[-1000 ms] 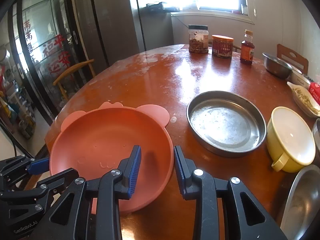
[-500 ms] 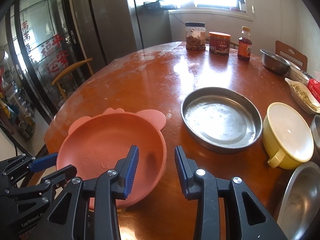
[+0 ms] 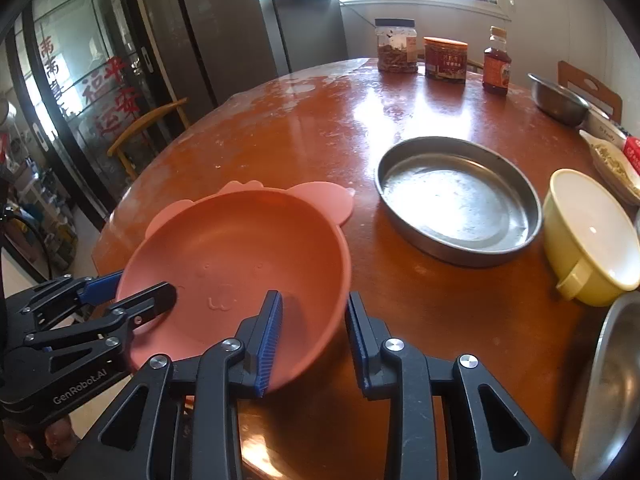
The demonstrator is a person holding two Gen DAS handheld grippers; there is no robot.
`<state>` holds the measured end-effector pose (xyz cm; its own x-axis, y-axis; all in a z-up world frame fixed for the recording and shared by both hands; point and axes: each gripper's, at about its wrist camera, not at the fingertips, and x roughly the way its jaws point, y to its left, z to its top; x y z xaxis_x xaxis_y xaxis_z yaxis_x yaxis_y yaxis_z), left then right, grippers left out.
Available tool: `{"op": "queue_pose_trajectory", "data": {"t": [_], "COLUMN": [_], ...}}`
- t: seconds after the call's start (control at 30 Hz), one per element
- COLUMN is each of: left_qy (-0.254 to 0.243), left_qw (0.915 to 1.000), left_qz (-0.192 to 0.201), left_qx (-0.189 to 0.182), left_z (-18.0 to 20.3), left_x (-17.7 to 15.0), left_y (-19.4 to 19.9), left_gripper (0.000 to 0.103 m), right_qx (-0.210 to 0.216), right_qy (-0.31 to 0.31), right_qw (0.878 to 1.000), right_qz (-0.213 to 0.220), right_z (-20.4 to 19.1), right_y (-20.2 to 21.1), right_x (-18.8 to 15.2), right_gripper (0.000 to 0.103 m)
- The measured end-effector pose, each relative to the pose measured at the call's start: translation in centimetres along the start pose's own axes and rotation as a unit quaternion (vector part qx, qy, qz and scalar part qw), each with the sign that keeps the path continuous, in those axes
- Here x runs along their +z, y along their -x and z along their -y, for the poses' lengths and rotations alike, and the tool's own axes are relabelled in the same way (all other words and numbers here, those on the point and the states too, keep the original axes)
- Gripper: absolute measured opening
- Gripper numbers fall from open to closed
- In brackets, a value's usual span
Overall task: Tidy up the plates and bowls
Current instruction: 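Lower the pink plate onto the yellow shell plate and open the left gripper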
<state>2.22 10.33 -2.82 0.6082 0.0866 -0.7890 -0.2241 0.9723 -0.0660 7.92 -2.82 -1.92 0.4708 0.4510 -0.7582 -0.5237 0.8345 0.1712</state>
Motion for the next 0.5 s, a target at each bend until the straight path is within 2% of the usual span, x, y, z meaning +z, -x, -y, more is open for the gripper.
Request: {"op": "queue_pose_trajectory", "data": {"t": [0.5], "left_qy": [0.004], "left_qw": [0.9998], "left_qz": [0.010], "left_qx": [0.014], "left_z": [-2.1], "left_x": [2.5], "left_y": [-1.9], "left_gripper": [0.044], "right_qx": [-0.001], "right_qy": [-0.027], "right_qw": [1.000], "right_qz": [0.001], "right_z": [-1.2], "right_y": [-1.9], "right_x": [1.7], "right_gripper": [0.032]}}
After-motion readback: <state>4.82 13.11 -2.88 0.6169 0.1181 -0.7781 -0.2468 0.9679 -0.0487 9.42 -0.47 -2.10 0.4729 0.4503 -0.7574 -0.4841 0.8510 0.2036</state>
